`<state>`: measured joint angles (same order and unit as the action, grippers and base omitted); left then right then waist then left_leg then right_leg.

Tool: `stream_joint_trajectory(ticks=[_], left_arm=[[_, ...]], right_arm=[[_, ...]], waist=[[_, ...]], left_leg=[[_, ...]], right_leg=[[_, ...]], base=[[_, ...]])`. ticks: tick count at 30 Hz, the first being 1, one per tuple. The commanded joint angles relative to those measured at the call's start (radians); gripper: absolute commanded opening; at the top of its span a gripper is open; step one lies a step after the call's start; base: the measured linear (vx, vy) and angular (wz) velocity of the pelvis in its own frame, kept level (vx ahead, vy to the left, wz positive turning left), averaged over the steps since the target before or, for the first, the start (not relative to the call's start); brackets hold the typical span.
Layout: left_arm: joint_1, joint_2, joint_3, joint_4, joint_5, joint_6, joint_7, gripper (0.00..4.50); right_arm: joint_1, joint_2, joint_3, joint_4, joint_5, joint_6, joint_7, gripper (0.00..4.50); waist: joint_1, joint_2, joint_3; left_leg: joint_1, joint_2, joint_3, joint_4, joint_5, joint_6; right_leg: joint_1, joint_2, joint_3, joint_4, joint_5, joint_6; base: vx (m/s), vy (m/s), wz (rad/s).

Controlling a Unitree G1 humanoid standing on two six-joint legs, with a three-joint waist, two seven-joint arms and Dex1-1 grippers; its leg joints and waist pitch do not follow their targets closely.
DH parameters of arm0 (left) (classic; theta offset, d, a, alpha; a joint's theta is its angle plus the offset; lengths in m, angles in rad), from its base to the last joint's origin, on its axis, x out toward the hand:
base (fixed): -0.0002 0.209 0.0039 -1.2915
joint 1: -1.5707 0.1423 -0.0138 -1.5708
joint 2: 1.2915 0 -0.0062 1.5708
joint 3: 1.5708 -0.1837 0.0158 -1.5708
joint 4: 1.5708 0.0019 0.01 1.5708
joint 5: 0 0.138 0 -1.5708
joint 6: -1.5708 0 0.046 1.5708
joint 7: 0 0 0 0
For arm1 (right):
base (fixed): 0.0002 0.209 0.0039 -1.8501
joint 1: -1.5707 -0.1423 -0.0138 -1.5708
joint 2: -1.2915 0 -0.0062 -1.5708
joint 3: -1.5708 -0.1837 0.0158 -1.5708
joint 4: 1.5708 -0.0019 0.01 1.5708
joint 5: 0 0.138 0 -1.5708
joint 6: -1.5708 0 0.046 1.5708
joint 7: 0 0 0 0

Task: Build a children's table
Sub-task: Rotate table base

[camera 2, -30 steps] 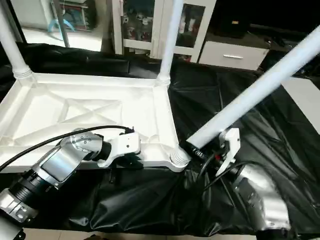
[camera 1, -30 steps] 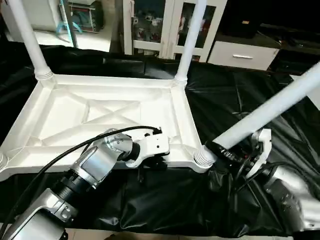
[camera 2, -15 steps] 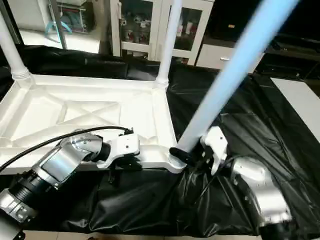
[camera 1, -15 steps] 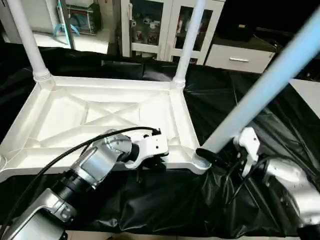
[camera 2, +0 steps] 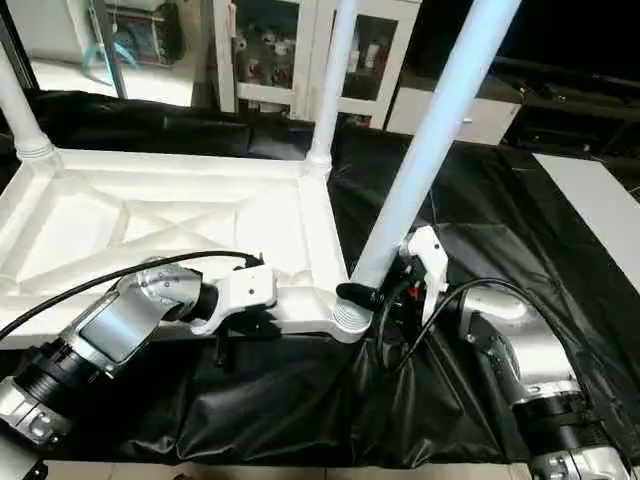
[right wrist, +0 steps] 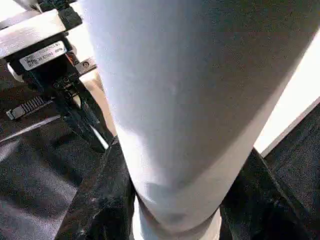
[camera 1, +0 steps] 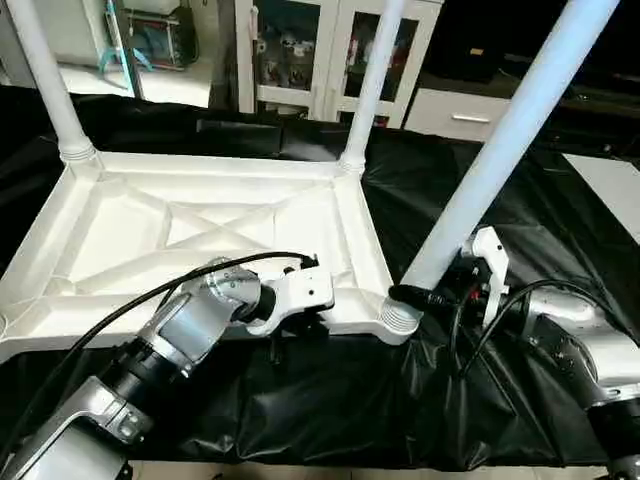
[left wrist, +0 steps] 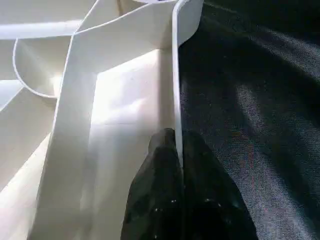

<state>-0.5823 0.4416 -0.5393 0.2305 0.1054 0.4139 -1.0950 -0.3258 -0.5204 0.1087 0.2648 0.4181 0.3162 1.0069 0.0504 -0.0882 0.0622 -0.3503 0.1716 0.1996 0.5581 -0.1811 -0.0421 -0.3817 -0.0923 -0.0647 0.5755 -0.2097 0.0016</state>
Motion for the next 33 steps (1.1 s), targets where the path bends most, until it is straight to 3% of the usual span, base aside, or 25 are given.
stream_joint_trajectory(ticks=[1, 4, 6, 8, 10, 12, 19, 23, 27, 28, 29, 30, 31, 32, 33], left_arm=[[0.006, 0.022, 0.038, -0.025, -0.007, -0.004, 0.007, 0.00], [0.010, 0.025, 0.034, -0.034, -0.011, -0.001, -0.003, 0.00], [0.011, 0.027, 0.032, -0.037, -0.012, -0.001, -0.009, 0.00], [0.011, 0.029, 0.030, -0.037, -0.012, -0.002, -0.013, 0.00], [0.010, 0.030, 0.029, -0.037, -0.012, -0.003, -0.014, 0.00], [0.010, 0.030, 0.028, -0.037, -0.012, -0.003, -0.015, 0.00], [0.010, 0.031, 0.028, -0.039, -0.012, -0.001, -0.017, 0.00], [0.012, 0.034, 0.022, -0.047, -0.013, 0.002, -0.031, 0.00], [0.008, 0.039, 0.021, -0.046, -0.008, -0.005, -0.032, 0.00], [0.008, 0.039, 0.021, -0.046, -0.008, -0.006, -0.031, 0.00], [0.007, 0.039, 0.022, -0.047, -0.008, -0.007, -0.030, 0.00], [0.007, 0.039, 0.022, -0.047, -0.008, -0.007, -0.030, 0.00], [0.007, 0.039, 0.022, -0.047, -0.008, -0.008, -0.030, 0.00], [0.006, 0.038, 0.022, -0.047, -0.009, -0.008, -0.029, 0.00], [0.006, 0.037, 0.022, -0.047, -0.008, -0.009, -0.029, 0.00]], right_arm=[[0.066, -0.020, 0.030, 0.203, -0.083, 0.157, -0.055, 1.84], [0.063, 0.017, 0.014, 0.244, -0.098, 0.111, -0.127, 1.84], [0.063, 0.023, 0.008, 0.237, -0.089, 0.106, -0.128, 1.84], [0.064, 0.027, 0.008, 0.215, -0.088, 0.093, -0.125, 1.84], [0.064, 0.027, 0.012, 0.205, -0.093, 0.085, -0.124, 1.84], [0.064, 0.024, 0.018, 0.203, -0.099, 0.080, -0.121, 1.84], [0.076, 0.016, 0.054, 0.183, -0.135, 0.053, -0.099, 1.84], [0.060, 0.013, 0.039, 0.140, -0.096, 0.059, -0.053, 1.84], [0.016, -0.022, -0.011, 0.074, -0.017, 0.106, 0.003, 1.84], [0.014, -0.024, -0.014, 0.071, -0.013, 0.108, 0.006, 1.84], [-0.013, -0.046, -0.071, 0.037, 0.058, 0.153, 0.030, 1.84], [-0.014, -0.047, -0.072, 0.036, 0.060, 0.154, 0.030, 1.84], [-0.023, -0.059, -0.093, 0.021, 0.088, 0.172, 0.046, 1.84], [-0.029, -0.072, -0.105, 0.010, 0.103, 0.178, 0.061, 1.84], [-0.031, -0.079, -0.108, 0.006, 0.106, 0.178, 0.069, 1.84]], waist=[[-0.004, 0.007, -0.017], [-0.009, 0.008, -0.013], [-0.014, 0.017, -0.013], [-0.021, 0.016, -0.017], [-0.022, 0.017, -0.018], [-0.020, 0.018, -0.016], [-0.018, 0.016, -0.013], [-0.018, 0.016, -0.014], [-0.015, 0.017, -0.016], [-0.013, 0.012, -0.019], [-0.006, 0.011, -0.024], [-0.003, 0.012, -0.027], [0.003, 0.013, -0.029], [0.009, 0.012, -0.030], [0.016, 0.009, -0.030]], left_leg=[[0.018, 0.071, -0.055, -0.085, -0.518, -0.039], [0.019, 0.069, -0.058, -0.086, -0.544, -0.046], [0.019, 0.071, -0.066, -0.087, -0.577, -0.054], [0.017, 0.071, -0.071, -0.092, -0.606, -0.066], [0.015, 0.072, -0.069, -0.096, -0.596, -0.066], [0.020, 0.071, -0.065, -0.094, -0.597, -0.065], [0.023, 0.071, -0.062, -0.093, -0.590, -0.055], [0.021, 0.072, -0.062, -0.095, -0.593, -0.058], [0.022, 0.074, -0.058, -0.095, -0.562, -0.052], [0.020, 0.074, -0.053, -0.092, -0.525, -0.045], [0.017, 0.075, -0.045, -0.089, -0.449, -0.027], [0.015, 0.076, -0.041, -0.087, -0.399, -0.016], [0.010, 0.077, -0.033, -0.081, -0.308, 0.004], [0.010, 0.074, -0.025, -0.076, -0.258, 0.028], [0.014, 0.073, -0.017, -0.067, -0.231, 0.044]], right_leg=[[-0.010, -0.080, 0.048, -0.108, -0.596, -0.084], [-0.016, -0.081, 0.046, -0.114, -0.638, -0.072], [-0.014, -0.081, 0.041, -0.116, -0.651, -0.070], [-0.007, -0.076, 0.035, -0.113, -0.614, -0.067], [-0.005, -0.075, 0.036, -0.111, -0.568, -0.079], [-0.011, -0.075, 0.040, -0.111, -0.552, -0.090], [-0.015, -0.077, 0.043, -0.117, -0.586, -0.084], [-0.013, -0.075, 0.043, -0.113, -0.563, -0.089], [-0.011, -0.074, 0.047, -0.108, -0.521, -0.107], [-0.008, -0.074, 0.049, -0.102, -0.477, -0.122], [-0.002, -0.075, 0.054, -0.094, -0.403, -0.145], [0.001, -0.075, 0.056, -0.087, -0.348, -0.160], [0.007, -0.072, 0.057, -0.075, -0.239, -0.193], [0.010, -0.070, 0.056, -0.071, -0.199, -0.209], [0.004, -0.069, 0.058, -0.069, -0.186, -0.220]], base=[[0.000, 0.000, 0.00], [0.000, 0.000, 0.00], [0.000, 0.000, 0.00], [0.000, 0.000, 0.00], [0.000, 0.000, 0.00], [0.000, 0.000, 0.00], [0.000, 0.000, 0.00], [0.000, 0.000, 0.00], [0.000, 0.000, 0.00], [0.000, 0.000, 0.00], [0.000, 0.000, 0.00], [0.052, -0.016, 0.06], [0.054, -0.028, 0.07], [0.054, -0.028, 0.07], [0.000, 0.000, 0.00]])
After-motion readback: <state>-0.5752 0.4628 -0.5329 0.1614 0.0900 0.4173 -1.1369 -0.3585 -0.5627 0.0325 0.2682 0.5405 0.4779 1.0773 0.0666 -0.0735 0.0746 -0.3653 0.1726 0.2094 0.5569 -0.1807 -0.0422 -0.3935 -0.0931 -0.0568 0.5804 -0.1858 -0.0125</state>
